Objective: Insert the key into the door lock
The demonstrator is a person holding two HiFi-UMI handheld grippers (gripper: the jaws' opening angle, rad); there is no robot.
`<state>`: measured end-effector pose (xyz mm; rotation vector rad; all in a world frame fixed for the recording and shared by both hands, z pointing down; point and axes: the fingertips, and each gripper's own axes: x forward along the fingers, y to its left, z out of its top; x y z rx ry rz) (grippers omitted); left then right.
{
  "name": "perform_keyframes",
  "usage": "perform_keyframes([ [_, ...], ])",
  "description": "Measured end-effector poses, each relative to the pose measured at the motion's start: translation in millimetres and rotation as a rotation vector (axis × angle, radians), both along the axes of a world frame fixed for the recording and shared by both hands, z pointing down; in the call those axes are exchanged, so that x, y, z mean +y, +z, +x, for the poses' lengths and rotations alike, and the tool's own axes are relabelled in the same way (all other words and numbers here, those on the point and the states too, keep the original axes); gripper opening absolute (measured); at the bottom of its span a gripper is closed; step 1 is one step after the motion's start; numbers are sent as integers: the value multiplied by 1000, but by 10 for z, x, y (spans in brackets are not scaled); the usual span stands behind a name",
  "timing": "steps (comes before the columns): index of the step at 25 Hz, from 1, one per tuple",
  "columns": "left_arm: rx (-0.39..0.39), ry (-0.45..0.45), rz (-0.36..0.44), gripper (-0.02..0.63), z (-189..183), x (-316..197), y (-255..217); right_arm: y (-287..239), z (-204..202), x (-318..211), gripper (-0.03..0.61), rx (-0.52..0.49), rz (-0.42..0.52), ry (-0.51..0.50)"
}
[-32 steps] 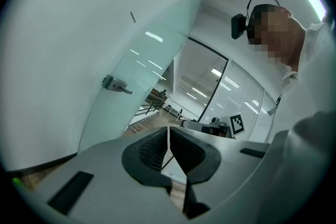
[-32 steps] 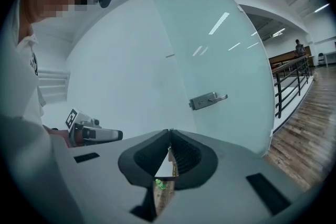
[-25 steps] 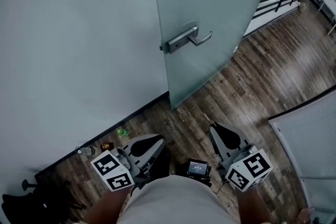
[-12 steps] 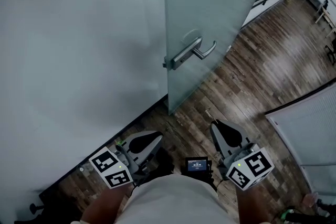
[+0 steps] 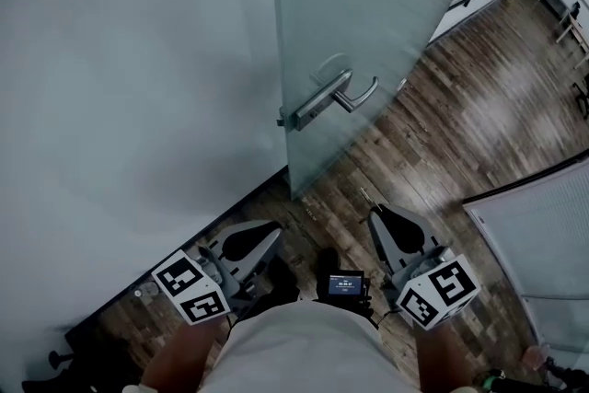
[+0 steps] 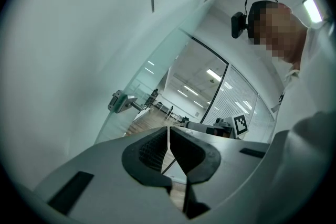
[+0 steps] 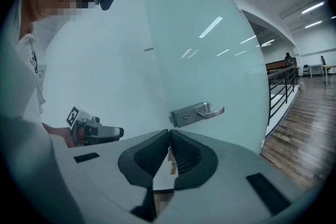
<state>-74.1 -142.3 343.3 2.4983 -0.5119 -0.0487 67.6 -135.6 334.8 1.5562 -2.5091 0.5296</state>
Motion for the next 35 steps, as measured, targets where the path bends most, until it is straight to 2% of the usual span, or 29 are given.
perform_keyframes([
  [9, -24, -63, 11, 23, 155, -168, -26, -16, 156, -264, 29, -2, 9, -64],
  [22, -26, -79, 19, 23, 238, -358, -44, 143, 205, -531, 29, 28, -17, -122],
  [35, -42, -96, 36, 24, 250, -692, -27, 220, 89, -854, 29, 39, 2, -195],
])
